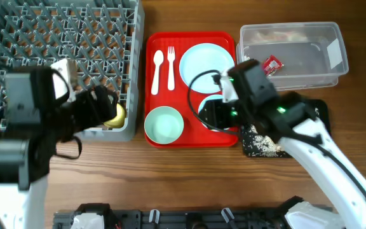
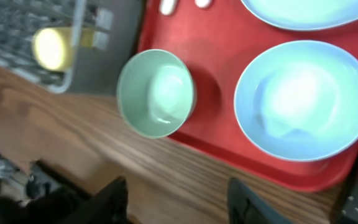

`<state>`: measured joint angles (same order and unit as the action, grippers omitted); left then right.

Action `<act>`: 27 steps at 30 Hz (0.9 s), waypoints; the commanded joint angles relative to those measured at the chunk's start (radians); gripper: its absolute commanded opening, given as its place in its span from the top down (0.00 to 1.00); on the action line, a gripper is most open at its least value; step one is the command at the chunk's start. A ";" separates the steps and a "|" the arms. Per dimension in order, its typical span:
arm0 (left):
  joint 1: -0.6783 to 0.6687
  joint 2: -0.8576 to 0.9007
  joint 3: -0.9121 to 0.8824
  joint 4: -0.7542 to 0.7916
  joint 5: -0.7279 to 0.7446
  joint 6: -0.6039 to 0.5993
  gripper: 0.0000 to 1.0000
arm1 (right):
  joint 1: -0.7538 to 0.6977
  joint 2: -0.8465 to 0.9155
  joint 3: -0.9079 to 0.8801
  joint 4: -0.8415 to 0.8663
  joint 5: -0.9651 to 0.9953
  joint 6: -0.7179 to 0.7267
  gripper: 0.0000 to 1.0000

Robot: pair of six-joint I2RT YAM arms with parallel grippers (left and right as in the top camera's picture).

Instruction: Sort waste into correct bins and load items into the dishwasher rack

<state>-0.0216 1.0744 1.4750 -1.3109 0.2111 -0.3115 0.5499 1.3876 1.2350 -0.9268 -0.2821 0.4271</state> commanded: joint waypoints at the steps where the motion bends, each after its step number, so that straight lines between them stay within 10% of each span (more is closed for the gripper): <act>1: -0.004 -0.082 0.013 -0.018 0.013 0.020 0.00 | 0.006 0.121 0.009 0.033 0.068 0.021 0.53; 27: -0.005 -0.151 0.013 -0.048 0.013 0.020 0.00 | 0.005 0.286 0.175 0.071 0.080 -0.082 0.46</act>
<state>-0.0216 0.9245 1.4750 -1.3621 0.2115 -0.3111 0.5606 1.6833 1.3411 -0.8581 -0.2081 0.3649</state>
